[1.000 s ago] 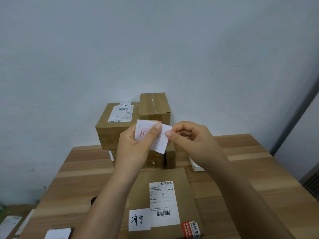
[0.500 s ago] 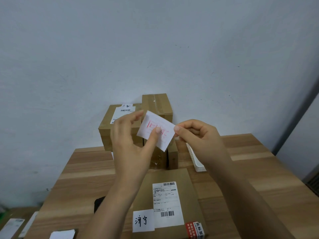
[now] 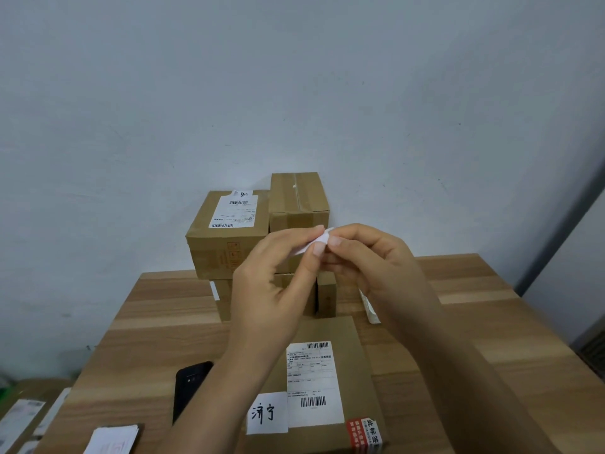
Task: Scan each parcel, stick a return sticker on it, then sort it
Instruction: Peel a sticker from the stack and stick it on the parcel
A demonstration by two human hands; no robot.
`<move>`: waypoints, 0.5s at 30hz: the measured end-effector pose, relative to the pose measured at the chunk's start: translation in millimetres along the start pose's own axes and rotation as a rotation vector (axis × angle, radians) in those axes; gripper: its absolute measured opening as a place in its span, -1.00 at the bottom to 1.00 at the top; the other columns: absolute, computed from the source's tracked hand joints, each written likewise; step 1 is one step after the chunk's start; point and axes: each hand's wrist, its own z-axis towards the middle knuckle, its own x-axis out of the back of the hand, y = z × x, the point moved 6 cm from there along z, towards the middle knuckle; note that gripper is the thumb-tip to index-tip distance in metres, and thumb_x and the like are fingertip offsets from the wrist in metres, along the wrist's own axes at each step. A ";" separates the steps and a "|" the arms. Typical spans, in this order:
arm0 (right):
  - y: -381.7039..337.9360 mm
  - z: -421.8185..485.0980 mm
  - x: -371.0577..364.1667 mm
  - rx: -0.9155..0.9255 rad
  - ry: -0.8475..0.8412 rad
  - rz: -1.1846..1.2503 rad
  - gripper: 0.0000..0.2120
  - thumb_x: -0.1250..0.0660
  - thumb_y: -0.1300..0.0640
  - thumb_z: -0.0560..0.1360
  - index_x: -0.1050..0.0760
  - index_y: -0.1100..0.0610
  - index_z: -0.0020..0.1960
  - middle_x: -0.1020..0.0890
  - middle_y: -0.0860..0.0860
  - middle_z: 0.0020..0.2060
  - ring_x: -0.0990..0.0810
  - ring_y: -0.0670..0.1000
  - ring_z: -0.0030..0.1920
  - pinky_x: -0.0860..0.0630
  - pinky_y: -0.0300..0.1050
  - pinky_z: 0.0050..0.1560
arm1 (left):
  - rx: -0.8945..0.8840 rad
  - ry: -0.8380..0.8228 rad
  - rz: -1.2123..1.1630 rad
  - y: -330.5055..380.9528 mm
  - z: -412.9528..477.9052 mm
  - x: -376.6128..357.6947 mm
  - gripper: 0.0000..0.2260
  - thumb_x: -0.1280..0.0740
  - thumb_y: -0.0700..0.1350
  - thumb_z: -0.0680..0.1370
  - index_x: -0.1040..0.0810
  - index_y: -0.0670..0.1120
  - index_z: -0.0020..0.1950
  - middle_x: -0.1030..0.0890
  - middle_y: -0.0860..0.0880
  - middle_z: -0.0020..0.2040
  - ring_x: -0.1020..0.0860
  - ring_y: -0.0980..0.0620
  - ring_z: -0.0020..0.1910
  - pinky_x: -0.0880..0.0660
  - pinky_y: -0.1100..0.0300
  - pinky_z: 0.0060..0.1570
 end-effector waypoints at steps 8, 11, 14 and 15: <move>4.8 2.1 -0.8 0.001 0.020 0.000 -0.85 -0.27 0.30 0.56 -0.61 0.22 -0.07 -0.71 0.13 -0.15 -0.70 0.07 -0.06 -0.61 -0.10 0.04 | 0.023 0.020 0.004 -7.0 -2.7 2.3 -0.84 -0.36 -0.14 0.55 -0.65 -0.01 0.10 -0.65 0.18 0.01 -0.60 0.16 0.09 -0.47 0.38 0.03; 5.7 2.7 -3.6 0.023 -0.001 -0.032 -0.86 -0.27 0.30 0.56 -0.61 0.22 -0.07 -0.71 0.10 -0.17 -0.70 0.04 -0.08 -0.60 -0.16 0.00 | 0.029 0.024 0.000 -8.6 -1.7 4.5 -0.85 -0.35 -0.13 0.55 -0.65 0.02 0.09 -0.65 0.18 -0.01 -0.61 0.13 0.07 -0.50 0.34 0.01; 4.7 3.4 -4.0 0.043 -0.008 -0.053 -0.87 -0.28 0.29 0.55 -0.60 0.23 -0.07 -0.71 0.11 -0.17 -0.70 0.04 -0.09 -0.61 -0.17 -0.01 | 0.036 0.030 -0.005 -9.3 -0.6 5.4 -0.85 -0.35 -0.12 0.55 -0.65 0.03 0.07 -0.65 0.18 -0.02 -0.62 0.13 0.05 -0.52 0.30 0.00; 4.1 3.8 -4.1 0.046 -0.010 -0.061 -0.88 -0.28 0.29 0.55 -0.60 0.23 -0.06 -0.71 0.10 -0.17 -0.70 0.03 -0.09 -0.61 -0.17 -0.01 | 0.036 0.028 -0.004 -9.3 -0.3 5.4 -0.85 -0.36 -0.12 0.55 -0.65 0.03 0.07 -0.65 0.18 -0.02 -0.62 0.13 0.05 -0.52 0.29 0.00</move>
